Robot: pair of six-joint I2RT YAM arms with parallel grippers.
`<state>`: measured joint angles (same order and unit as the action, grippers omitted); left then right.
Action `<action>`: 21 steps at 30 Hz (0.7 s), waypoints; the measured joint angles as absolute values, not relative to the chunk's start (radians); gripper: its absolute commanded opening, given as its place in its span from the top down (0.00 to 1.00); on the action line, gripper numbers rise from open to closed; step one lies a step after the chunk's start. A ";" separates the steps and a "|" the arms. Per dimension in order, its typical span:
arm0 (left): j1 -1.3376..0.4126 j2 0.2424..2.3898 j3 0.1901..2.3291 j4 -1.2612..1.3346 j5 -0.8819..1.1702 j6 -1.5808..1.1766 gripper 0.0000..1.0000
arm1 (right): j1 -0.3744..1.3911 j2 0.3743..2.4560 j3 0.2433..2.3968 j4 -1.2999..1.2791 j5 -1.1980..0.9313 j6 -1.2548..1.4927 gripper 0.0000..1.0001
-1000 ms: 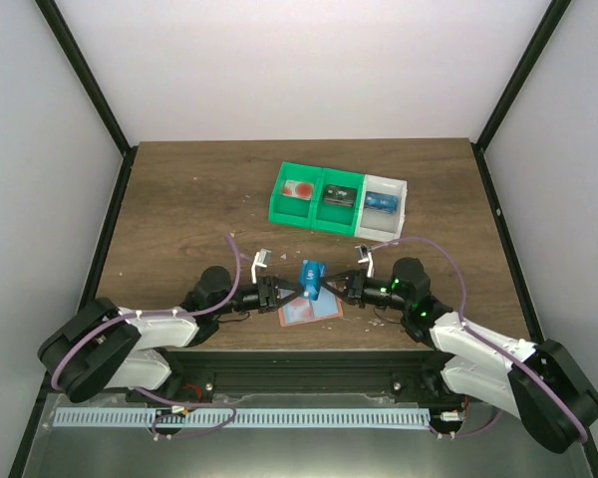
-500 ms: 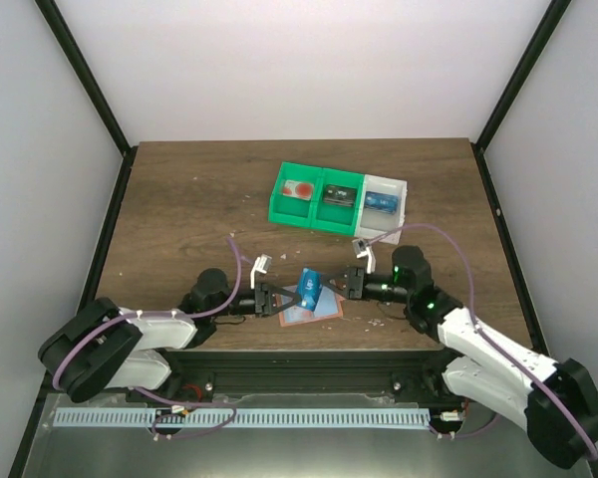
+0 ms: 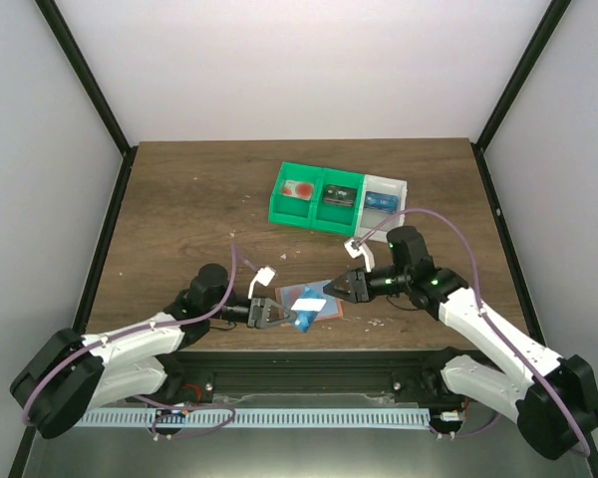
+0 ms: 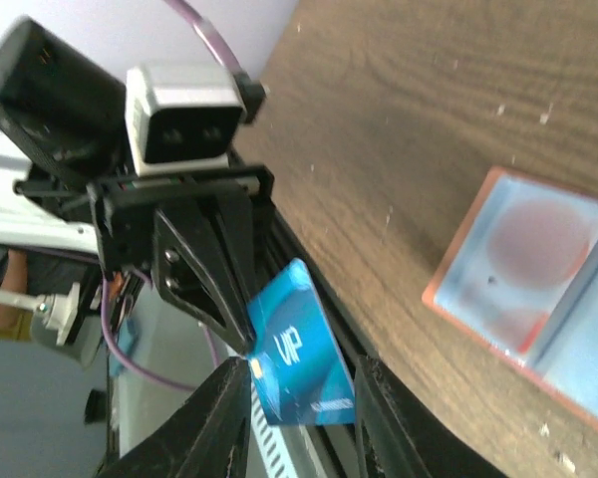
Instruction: Take the credit cards out of the card holder
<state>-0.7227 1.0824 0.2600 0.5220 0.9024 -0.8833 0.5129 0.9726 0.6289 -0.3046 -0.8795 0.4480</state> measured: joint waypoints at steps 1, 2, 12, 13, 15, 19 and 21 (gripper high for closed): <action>-0.724 1.077 0.260 0.512 0.912 -0.877 1.00 | 0.513 0.982 0.629 -0.326 -0.892 0.431 0.70; -0.725 1.075 0.260 0.505 0.920 -0.871 1.00 | 0.513 0.989 0.629 -0.343 -0.903 0.418 0.70; -0.727 1.076 0.290 0.463 0.979 -0.829 1.00 | 0.513 1.028 0.629 -0.359 -1.006 0.396 0.72; -0.727 1.076 0.290 0.464 0.983 -0.829 1.00 | 0.513 1.031 0.629 -0.359 -1.011 0.393 0.74; -0.727 1.076 0.290 0.471 0.989 -0.829 1.00 | 0.513 1.037 0.629 -0.358 -1.019 0.390 0.76; -0.727 1.078 0.290 0.487 0.991 -0.833 1.00 | 0.513 1.040 0.626 -0.331 -1.057 0.401 0.77; -0.728 1.080 0.290 0.495 0.993 -0.834 1.00 | 0.513 1.040 0.625 -0.320 -1.073 0.402 0.78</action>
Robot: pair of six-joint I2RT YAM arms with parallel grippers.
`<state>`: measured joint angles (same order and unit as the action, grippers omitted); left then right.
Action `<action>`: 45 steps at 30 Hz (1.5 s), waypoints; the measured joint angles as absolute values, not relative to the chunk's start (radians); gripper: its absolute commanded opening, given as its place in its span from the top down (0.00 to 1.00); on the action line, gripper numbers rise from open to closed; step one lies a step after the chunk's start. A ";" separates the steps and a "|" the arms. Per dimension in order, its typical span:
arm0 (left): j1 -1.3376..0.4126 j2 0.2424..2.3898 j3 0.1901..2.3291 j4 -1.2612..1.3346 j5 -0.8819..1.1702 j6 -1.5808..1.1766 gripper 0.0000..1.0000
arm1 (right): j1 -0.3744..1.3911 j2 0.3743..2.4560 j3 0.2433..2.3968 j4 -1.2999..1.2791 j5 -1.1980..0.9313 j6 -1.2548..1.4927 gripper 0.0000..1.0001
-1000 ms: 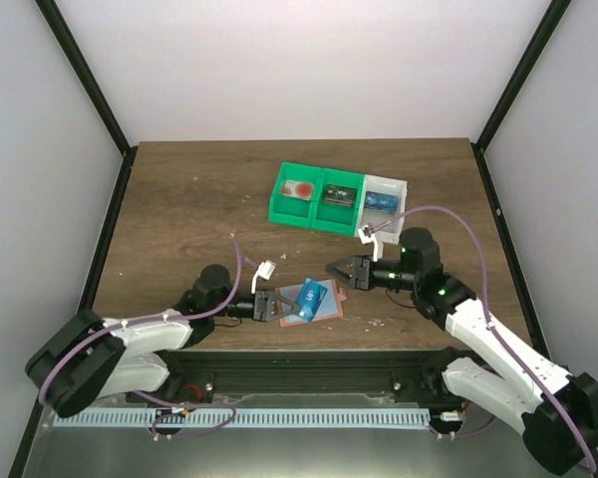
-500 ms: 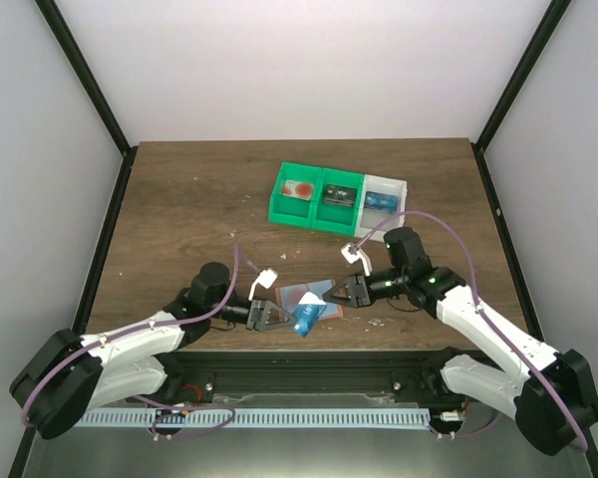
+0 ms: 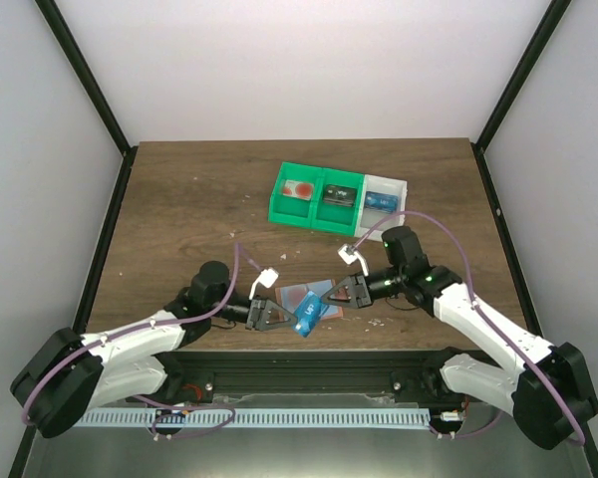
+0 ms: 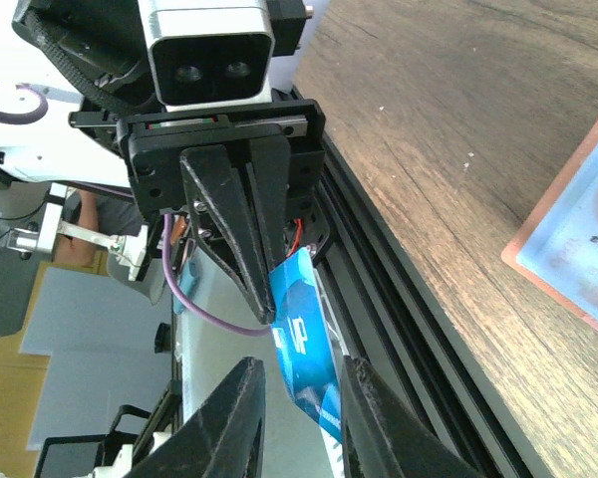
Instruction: Take the credit cards out of the card holder
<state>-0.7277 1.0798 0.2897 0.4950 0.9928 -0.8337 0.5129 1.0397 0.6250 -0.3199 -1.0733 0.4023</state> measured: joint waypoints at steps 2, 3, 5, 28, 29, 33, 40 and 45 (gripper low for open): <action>-0.728 1.085 0.290 0.497 0.996 -0.833 1.00 | 0.513 1.040 0.621 -0.306 -1.087 0.405 0.77; -0.728 1.089 0.290 0.500 0.998 -0.833 1.00 | 0.513 1.040 0.619 -0.302 -1.092 0.409 0.76; -0.728 1.096 0.290 0.503 1.000 -0.833 1.00 | 0.513 1.040 0.618 -0.297 -1.098 0.412 0.73; -0.729 1.110 0.290 0.530 1.007 -0.834 0.99 | 0.515 1.071 0.599 -0.279 -1.100 0.419 0.99; -0.729 1.110 0.290 0.527 1.005 -0.834 0.95 | 0.515 1.066 0.599 -0.279 -1.100 0.417 1.00; -0.729 1.110 0.294 0.505 0.980 -0.823 0.65 | 0.517 1.041 0.596 -0.271 -1.095 0.424 1.00; -0.728 1.089 0.325 0.386 0.873 -0.799 0.37 | 0.517 1.016 0.565 -0.212 -1.057 0.485 0.99; -0.717 1.031 0.375 0.220 0.692 -0.758 0.11 | 0.517 0.999 0.559 -0.189 -0.953 0.515 1.00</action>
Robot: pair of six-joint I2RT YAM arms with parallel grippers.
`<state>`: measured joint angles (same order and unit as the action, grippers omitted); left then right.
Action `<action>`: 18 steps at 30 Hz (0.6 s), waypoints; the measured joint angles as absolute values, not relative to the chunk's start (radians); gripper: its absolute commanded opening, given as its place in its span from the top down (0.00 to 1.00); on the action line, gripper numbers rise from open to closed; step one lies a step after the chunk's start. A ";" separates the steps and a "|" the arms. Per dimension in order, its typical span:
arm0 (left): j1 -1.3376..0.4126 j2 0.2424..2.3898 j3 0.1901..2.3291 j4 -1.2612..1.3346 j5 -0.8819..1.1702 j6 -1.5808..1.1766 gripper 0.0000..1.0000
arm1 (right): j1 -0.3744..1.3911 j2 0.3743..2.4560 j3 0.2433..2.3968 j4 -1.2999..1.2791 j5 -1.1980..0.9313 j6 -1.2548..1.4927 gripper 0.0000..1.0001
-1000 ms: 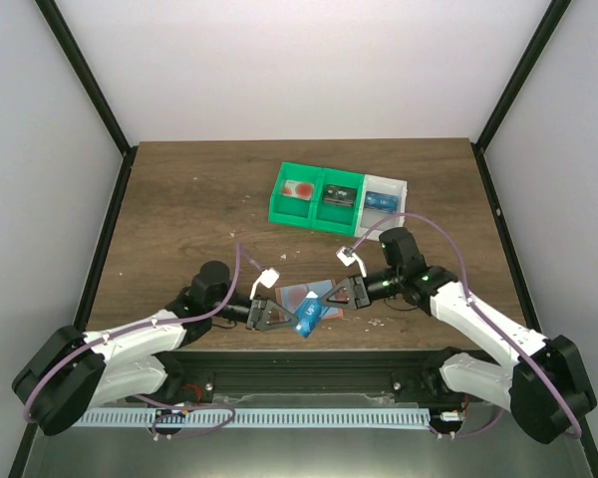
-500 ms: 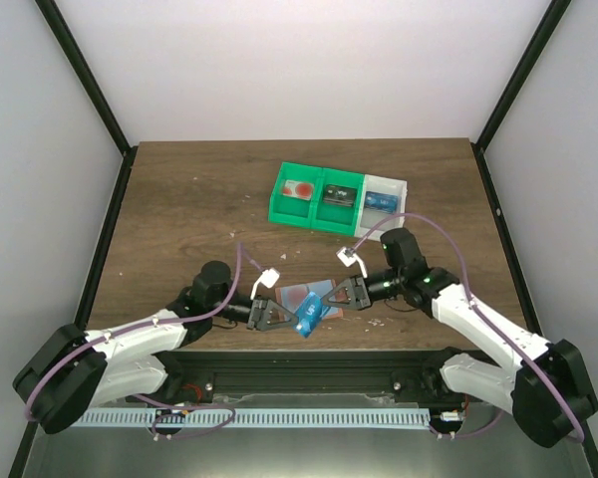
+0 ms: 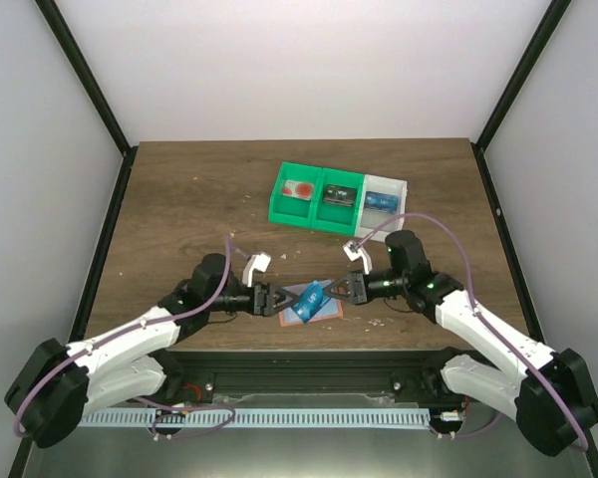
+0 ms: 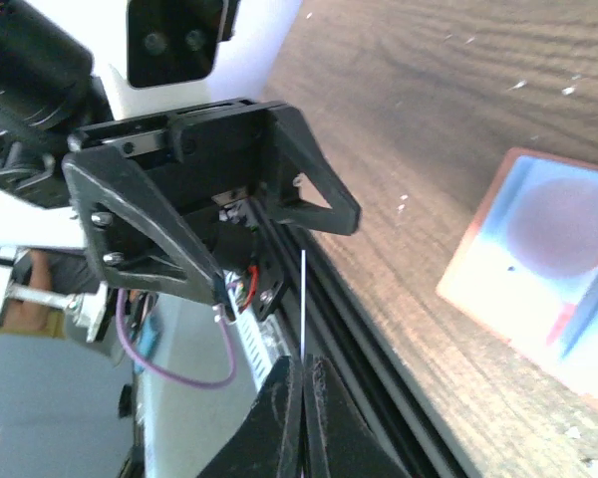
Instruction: Take the credit cards out of the card holder
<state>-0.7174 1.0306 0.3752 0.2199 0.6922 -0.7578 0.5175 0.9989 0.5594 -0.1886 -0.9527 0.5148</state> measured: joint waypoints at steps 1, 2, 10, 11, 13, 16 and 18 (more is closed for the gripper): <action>-0.714 1.020 0.383 0.194 0.659 -0.748 0.03 | 0.516 0.999 0.560 -0.186 -0.929 0.518 0.99; -0.711 1.010 0.390 0.171 0.632 -0.738 0.01 | 0.514 0.999 0.560 -0.182 -0.905 0.526 1.00; -0.707 0.958 0.423 0.044 0.464 -0.697 0.00 | 0.479 1.022 0.606 -0.167 -0.703 0.576 1.00; -0.707 0.956 0.425 0.036 0.452 -0.691 0.00 | 0.466 1.029 0.617 -0.162 -0.683 0.581 1.00; -0.707 0.954 0.430 0.015 0.428 -0.675 0.00 | 0.432 1.052 0.649 -0.150 -0.649 0.587 1.00; -0.707 0.944 0.438 -0.012 0.392 -0.650 0.00 | 0.367 1.113 0.714 -0.146 -0.623 0.585 0.99; -0.707 0.933 0.439 -0.028 0.372 -0.634 0.00 | 0.315 1.156 0.757 -0.141 -0.616 0.581 0.99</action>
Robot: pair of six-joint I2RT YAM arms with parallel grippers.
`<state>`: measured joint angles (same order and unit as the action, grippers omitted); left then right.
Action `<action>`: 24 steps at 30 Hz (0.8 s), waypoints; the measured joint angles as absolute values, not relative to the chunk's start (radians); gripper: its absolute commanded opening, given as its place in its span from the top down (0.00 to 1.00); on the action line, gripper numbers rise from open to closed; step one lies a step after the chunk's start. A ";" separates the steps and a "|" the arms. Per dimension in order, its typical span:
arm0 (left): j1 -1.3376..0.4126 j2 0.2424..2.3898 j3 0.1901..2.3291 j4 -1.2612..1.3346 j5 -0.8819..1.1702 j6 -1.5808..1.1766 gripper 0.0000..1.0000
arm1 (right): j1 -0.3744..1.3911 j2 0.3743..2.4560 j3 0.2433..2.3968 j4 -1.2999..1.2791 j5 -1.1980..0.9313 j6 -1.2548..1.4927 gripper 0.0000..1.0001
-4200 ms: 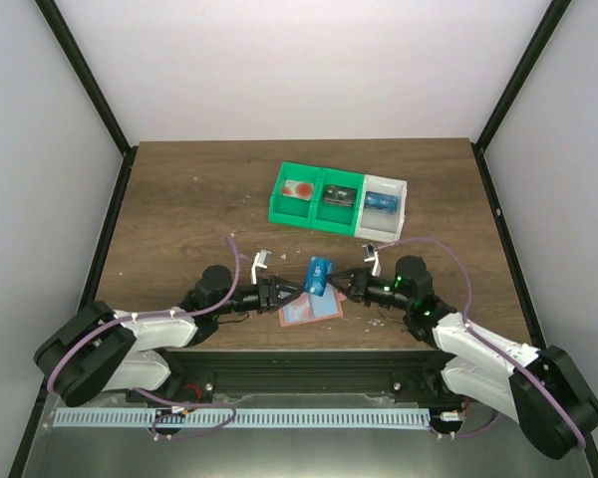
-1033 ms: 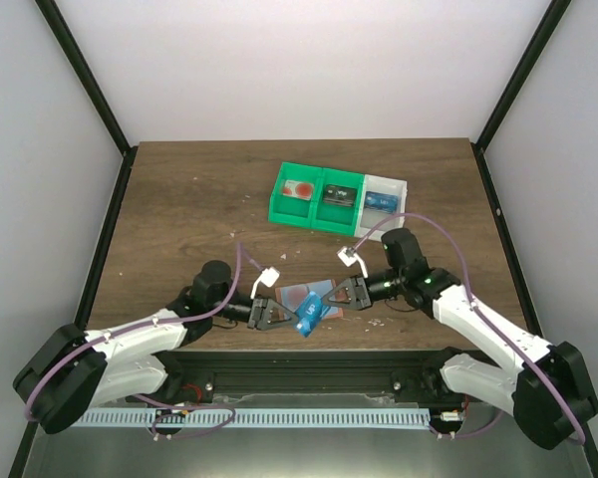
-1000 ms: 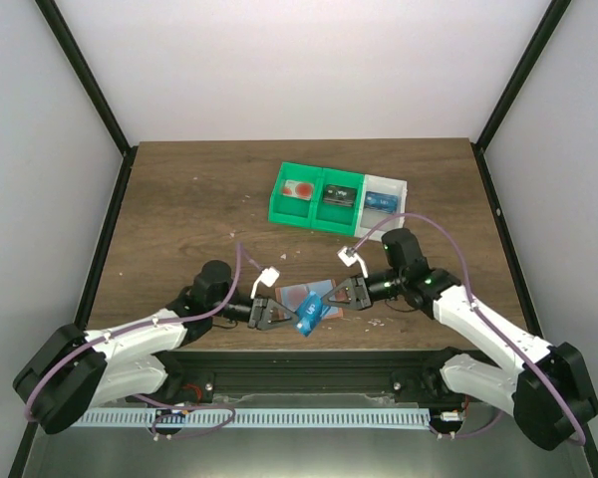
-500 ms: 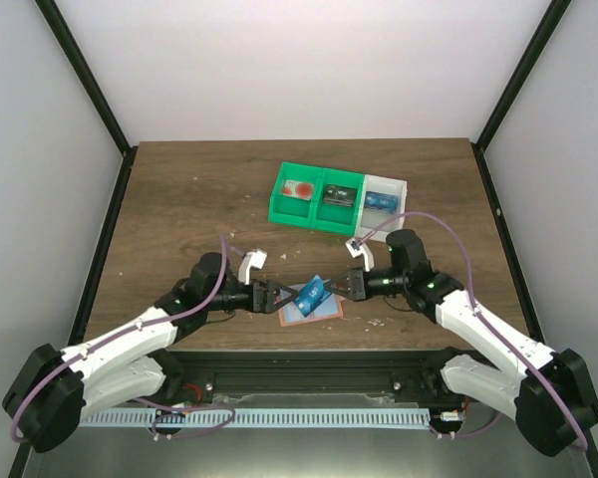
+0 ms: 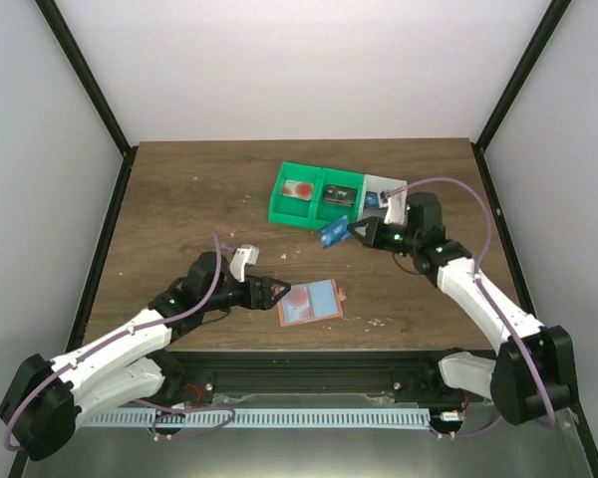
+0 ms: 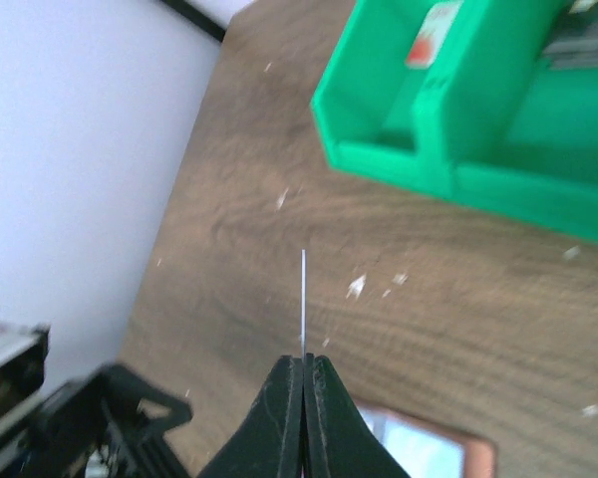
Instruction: Take the credit cards out of the card holder
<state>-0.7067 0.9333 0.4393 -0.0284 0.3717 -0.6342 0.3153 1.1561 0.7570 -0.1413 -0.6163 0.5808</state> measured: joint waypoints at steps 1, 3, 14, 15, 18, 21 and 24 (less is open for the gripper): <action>-0.707 0.929 0.440 -0.035 0.362 -0.625 0.00 | 0.289 1.174 0.775 -0.140 -0.612 0.579 0.99; -0.707 0.926 0.440 -0.042 0.349 -0.616 0.00 | 0.234 1.206 0.807 -0.139 -0.605 0.574 1.00; -0.707 0.904 0.416 -0.019 0.336 -0.609 0.00 | 0.028 1.345 0.904 -0.118 -0.546 0.564 1.00; -0.707 0.903 0.412 -0.015 0.334 -0.612 0.00 | 0.020 1.355 0.908 -0.114 -0.537 0.562 1.00; -0.707 0.903 0.404 -0.001 0.331 -0.621 0.00 | -0.002 1.397 0.929 -0.102 -0.512 0.558 1.00; -0.707 0.909 0.403 0.009 0.330 -0.627 0.00 | -0.017 1.452 0.958 -0.089 -0.485 0.558 0.99; -0.707 0.916 0.404 0.013 0.330 -0.629 0.00 | -0.020 1.494 0.968 -0.066 -0.445 0.559 1.00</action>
<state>-0.7067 0.9165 0.4038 0.0128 0.3298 -0.6289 -0.0204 1.4944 0.9680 -0.0662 -0.4450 0.5591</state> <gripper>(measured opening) 0.997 0.010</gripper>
